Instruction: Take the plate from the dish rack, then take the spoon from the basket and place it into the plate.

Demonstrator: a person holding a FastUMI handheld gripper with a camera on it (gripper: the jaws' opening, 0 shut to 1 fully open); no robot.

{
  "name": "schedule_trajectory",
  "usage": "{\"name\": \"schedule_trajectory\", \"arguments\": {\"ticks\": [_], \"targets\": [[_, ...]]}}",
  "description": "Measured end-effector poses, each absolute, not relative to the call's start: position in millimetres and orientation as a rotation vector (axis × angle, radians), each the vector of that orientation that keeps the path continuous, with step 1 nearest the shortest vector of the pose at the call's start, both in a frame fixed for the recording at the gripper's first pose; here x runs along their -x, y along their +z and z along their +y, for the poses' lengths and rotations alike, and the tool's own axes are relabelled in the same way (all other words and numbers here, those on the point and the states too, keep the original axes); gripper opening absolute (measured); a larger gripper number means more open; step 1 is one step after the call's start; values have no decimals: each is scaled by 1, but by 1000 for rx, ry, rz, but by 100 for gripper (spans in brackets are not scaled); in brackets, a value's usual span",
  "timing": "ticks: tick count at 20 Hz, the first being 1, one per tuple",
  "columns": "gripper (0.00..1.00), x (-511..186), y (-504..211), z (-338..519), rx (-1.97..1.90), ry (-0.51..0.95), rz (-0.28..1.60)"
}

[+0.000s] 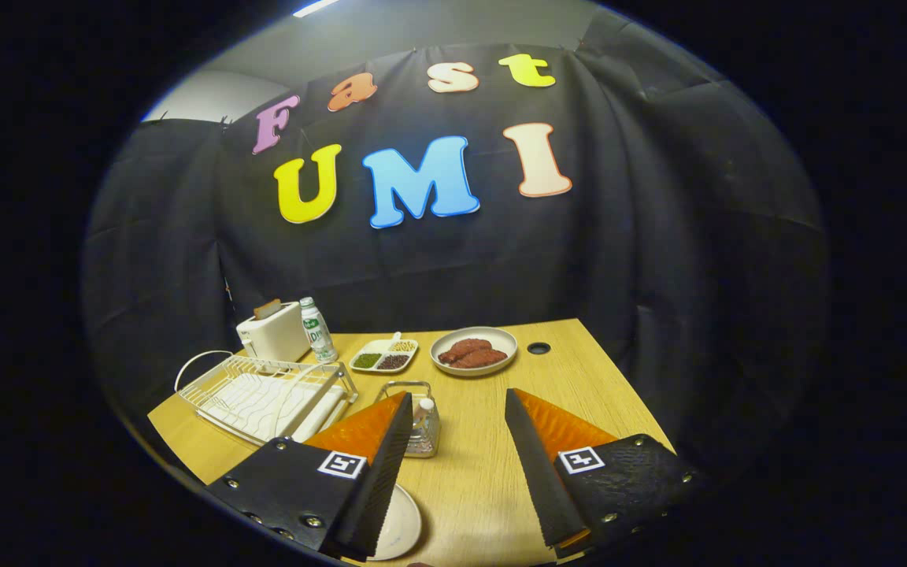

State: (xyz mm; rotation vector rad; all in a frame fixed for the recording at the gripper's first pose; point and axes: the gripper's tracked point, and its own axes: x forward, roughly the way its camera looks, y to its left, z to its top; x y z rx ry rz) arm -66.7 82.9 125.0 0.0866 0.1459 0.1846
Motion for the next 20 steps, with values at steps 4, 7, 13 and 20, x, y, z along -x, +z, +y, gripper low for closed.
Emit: {"name": "schedule_trajectory", "arguments": {"ticks": [4, 7, 13, 20], "targets": [[74, 57, 136, 98, -55, 215, 92], [74, 45, 133, 109, -59, 243, 84], [74, 17, 125, 114, -20, 251, 49], [74, -18, 94, 122, -27, 238, 59]]}}
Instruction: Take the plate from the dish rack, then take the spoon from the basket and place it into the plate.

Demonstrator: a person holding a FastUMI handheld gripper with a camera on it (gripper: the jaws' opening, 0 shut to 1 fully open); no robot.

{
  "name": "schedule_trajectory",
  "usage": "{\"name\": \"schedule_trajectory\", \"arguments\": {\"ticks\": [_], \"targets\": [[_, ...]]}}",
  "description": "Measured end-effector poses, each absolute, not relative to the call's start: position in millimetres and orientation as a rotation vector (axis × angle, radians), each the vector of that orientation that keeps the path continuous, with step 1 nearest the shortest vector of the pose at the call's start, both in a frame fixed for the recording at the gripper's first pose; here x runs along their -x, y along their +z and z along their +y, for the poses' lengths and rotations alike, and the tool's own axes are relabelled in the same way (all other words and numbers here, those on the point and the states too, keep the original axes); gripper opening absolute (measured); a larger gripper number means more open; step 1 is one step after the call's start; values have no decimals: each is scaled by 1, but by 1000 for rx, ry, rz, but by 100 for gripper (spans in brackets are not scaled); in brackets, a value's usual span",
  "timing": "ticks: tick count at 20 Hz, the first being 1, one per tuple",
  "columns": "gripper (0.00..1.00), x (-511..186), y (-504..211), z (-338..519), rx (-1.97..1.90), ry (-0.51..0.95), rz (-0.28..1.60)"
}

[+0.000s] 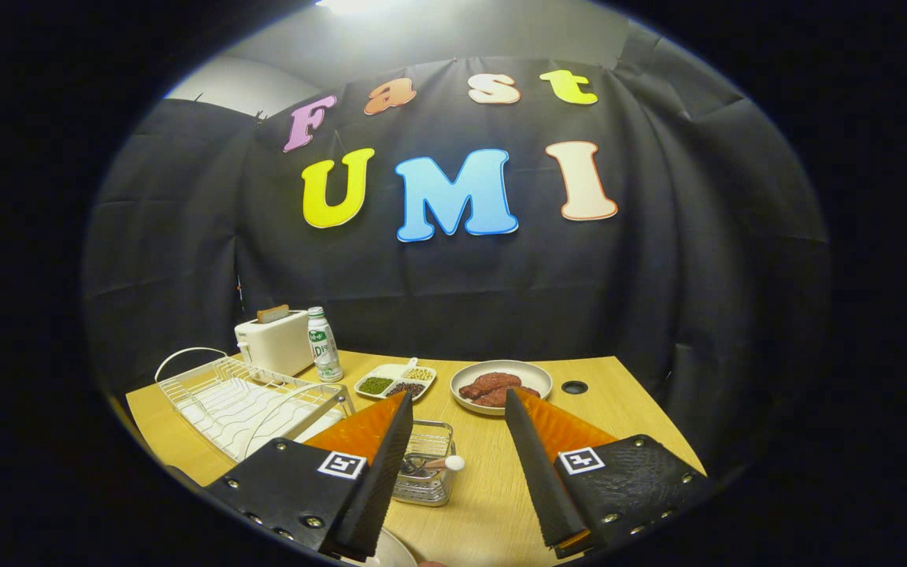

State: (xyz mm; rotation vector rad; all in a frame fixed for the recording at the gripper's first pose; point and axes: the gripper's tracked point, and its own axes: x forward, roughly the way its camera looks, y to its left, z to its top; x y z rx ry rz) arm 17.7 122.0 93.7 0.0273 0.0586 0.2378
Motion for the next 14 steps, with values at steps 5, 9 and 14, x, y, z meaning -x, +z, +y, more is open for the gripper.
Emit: {"name": "schedule_trajectory", "arguments": {"ticks": [5, 9, 14], "targets": [[74, -47, 70, 124, -58, 212, 74], [68, -63, 47, 132, -44, 208, 126], [15, -58, 63, 146, -4, 214, 111]]}}
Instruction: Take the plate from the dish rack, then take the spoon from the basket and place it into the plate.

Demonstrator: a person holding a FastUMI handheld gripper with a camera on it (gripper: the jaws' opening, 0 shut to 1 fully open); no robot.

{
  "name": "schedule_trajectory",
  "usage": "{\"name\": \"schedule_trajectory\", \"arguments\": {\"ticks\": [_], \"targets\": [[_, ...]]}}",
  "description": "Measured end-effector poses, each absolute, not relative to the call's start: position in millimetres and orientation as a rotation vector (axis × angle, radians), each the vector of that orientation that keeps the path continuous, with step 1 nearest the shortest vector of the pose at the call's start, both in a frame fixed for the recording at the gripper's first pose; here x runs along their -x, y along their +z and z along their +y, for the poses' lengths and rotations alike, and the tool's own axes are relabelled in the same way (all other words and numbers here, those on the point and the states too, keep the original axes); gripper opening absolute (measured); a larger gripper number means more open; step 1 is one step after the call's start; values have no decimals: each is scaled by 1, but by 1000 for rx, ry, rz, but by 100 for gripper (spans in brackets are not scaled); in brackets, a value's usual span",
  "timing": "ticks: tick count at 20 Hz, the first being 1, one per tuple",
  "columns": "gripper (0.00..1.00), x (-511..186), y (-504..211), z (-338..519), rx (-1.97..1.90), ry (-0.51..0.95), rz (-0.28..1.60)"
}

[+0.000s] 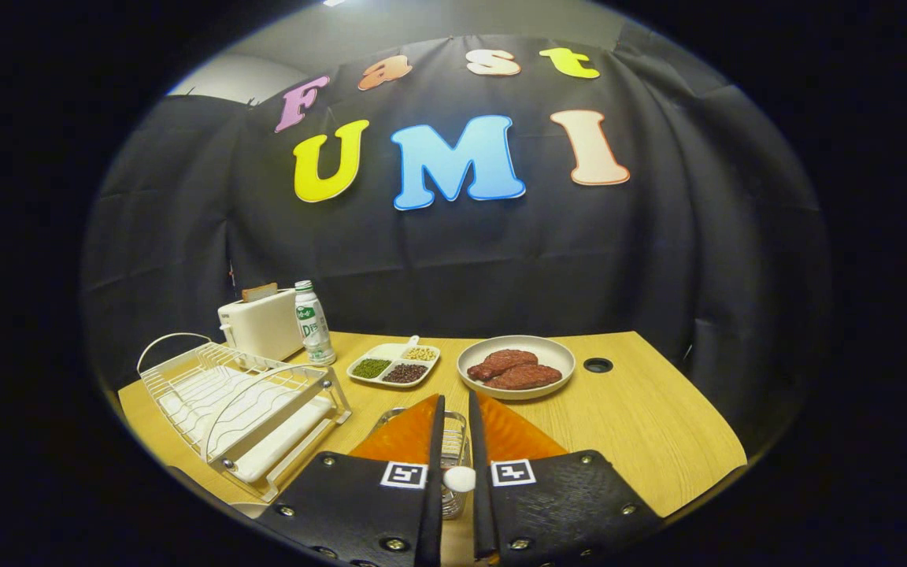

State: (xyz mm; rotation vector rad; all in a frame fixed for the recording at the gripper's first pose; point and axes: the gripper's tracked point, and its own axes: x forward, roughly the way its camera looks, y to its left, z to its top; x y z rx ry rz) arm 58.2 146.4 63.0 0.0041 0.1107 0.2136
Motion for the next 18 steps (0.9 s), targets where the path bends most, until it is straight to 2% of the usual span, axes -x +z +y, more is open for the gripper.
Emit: {"name": "schedule_trajectory", "arguments": {"ticks": [1, 18], "targets": [[10, -56, 66, 151, -3, 225, 120], [10, 37, 184, 139, 20, 172, 86]]}}
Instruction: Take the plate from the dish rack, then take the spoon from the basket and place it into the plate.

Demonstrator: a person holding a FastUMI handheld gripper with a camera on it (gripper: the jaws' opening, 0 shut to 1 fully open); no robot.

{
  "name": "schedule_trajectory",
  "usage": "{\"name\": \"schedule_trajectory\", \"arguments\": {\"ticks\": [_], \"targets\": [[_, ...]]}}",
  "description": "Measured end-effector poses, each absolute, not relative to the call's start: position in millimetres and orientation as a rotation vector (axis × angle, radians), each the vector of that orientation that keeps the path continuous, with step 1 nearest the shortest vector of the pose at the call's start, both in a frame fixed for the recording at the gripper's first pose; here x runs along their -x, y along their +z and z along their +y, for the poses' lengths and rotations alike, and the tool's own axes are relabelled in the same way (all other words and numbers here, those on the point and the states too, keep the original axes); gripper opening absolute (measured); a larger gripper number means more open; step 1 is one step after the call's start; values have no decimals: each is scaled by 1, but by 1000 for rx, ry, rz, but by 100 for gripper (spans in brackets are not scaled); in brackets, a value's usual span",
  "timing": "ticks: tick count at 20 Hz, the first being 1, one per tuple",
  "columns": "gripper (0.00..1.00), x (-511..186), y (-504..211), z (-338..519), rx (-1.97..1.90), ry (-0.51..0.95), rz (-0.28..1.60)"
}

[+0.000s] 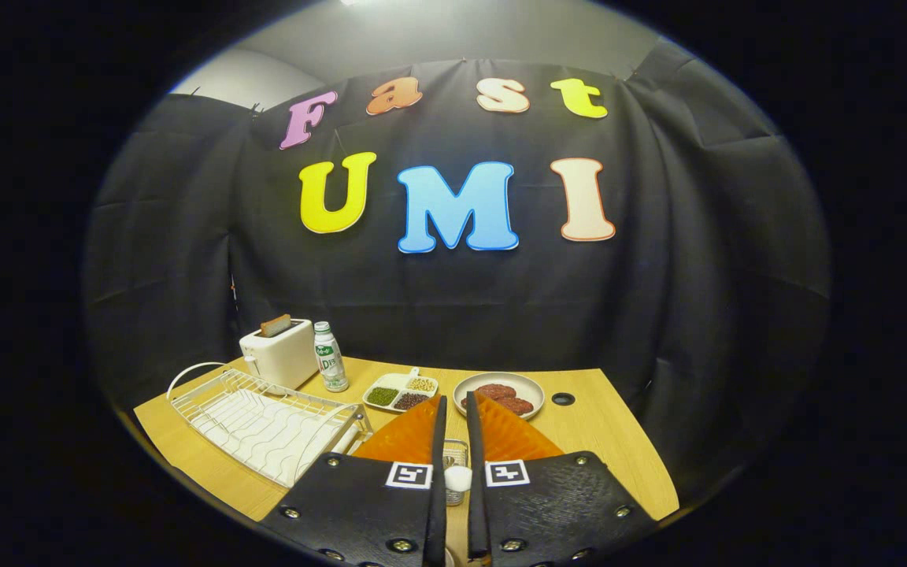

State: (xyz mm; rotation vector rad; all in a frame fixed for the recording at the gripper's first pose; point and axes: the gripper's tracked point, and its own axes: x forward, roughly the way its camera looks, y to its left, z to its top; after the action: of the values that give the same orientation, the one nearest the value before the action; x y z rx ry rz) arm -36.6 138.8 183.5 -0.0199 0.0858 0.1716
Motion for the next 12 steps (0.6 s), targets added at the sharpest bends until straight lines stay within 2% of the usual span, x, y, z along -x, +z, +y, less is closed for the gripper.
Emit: {"name": "schedule_trajectory", "arguments": {"ticks": [6, 12], "targets": [[10, 68, 198, 122, 34, 131, 90], [10, 98, 176, 122, 66, 132, 169]]}}
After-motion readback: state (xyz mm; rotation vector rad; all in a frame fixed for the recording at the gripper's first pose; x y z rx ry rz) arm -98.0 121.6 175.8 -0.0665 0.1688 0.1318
